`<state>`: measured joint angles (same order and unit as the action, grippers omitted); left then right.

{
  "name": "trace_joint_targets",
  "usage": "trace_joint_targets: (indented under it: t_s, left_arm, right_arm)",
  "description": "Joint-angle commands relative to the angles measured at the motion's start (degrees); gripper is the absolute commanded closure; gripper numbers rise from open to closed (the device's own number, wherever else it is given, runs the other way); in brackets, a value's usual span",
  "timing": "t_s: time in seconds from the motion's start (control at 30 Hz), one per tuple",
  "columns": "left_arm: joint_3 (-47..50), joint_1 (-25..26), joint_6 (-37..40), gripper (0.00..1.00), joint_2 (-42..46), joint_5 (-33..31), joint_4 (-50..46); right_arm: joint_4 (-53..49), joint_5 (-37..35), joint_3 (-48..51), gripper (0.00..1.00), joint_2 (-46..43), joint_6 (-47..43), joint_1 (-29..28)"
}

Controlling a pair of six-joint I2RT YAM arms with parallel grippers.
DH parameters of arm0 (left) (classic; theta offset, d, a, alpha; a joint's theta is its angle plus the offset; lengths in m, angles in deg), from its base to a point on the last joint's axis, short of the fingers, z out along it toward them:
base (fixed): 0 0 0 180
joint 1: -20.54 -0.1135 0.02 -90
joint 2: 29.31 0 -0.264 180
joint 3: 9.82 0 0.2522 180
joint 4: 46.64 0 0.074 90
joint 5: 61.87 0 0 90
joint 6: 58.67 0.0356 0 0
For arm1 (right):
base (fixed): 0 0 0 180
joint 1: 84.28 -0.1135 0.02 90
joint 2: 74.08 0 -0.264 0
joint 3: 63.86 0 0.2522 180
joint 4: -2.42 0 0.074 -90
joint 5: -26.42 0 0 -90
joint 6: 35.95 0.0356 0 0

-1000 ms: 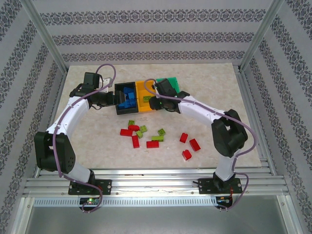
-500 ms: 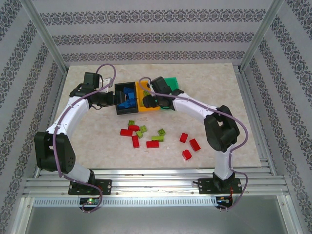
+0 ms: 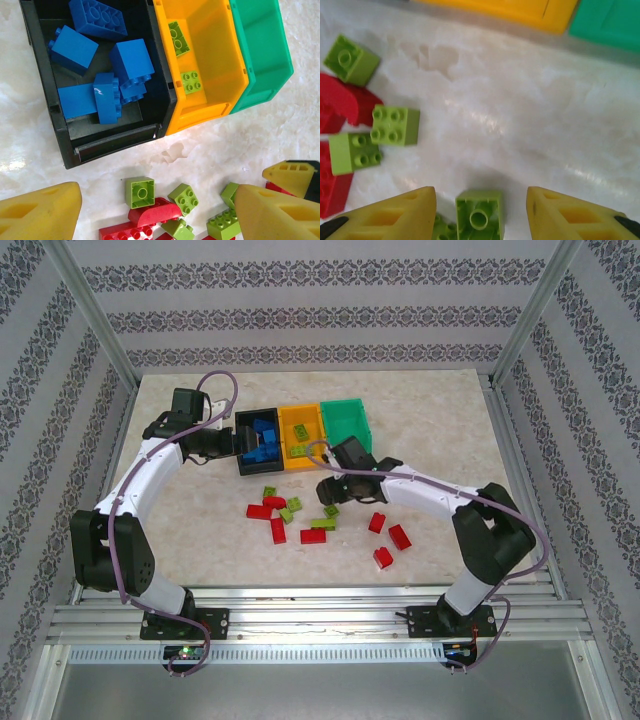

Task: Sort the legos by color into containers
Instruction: Pick up the lego from the center of the table.

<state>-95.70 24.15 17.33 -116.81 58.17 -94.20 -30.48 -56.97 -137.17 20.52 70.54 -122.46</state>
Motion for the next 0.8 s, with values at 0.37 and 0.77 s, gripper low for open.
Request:
trace_joint_targets:
  t_s: [0.37,0.77]
  left_arm:
    - [0.1,-1.0,-0.6,0.2,-0.1,0.9,1.5]
    - [0.2,-1.0,-0.6,0.2,-0.4,1.0,1.7]
  right_arm:
    - [-1.9,-4.6,1.8,0.45,2.6,-0.8,-5.3]
    - [-3.2,-9.0,-0.1,0.45,4.4,-1.5,-6.0]
